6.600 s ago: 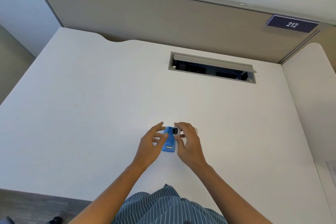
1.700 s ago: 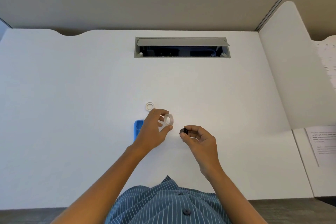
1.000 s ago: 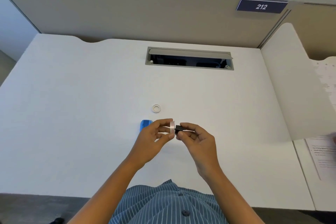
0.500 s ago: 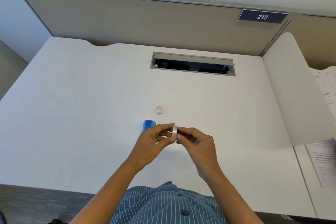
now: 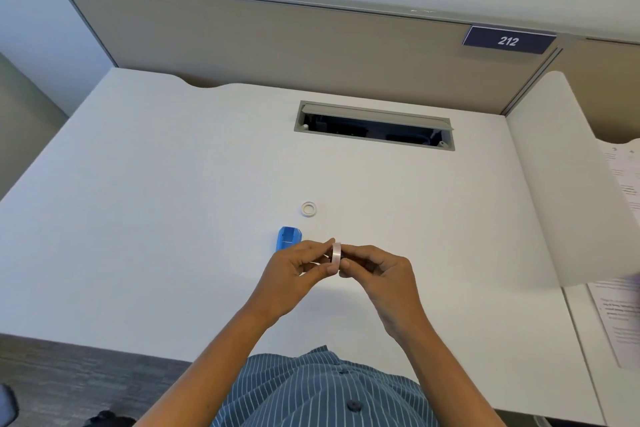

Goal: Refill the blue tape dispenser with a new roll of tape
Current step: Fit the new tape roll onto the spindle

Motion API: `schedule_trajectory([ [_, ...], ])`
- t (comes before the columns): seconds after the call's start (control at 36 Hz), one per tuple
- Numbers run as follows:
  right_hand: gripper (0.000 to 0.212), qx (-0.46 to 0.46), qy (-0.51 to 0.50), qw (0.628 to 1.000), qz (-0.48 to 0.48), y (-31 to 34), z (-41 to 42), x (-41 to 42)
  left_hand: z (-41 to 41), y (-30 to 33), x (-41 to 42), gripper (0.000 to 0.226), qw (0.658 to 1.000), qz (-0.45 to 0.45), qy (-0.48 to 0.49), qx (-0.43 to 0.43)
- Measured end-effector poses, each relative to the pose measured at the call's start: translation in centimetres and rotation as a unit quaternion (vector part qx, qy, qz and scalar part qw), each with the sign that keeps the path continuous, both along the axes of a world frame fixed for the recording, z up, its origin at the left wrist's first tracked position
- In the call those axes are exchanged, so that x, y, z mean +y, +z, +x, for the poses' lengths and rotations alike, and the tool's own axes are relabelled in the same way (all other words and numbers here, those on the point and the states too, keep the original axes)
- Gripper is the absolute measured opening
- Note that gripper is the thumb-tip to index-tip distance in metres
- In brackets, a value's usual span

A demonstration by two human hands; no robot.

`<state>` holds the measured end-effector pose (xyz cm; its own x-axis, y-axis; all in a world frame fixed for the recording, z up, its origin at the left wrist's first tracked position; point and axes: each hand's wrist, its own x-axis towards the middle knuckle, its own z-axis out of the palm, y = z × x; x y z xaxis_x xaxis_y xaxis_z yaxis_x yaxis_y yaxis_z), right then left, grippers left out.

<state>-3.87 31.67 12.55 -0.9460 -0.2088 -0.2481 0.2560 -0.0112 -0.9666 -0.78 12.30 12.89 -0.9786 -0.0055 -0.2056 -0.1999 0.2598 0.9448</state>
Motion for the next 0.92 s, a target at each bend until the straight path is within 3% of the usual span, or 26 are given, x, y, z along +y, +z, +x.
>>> schedule_trajectory([
  [0.92,0.024,-0.030,-0.015,0.999,-0.011,-0.43,-0.14,-0.15,-0.02,-0.83,0.12,0.046,1.000,0.025,0.014,0.001],
])
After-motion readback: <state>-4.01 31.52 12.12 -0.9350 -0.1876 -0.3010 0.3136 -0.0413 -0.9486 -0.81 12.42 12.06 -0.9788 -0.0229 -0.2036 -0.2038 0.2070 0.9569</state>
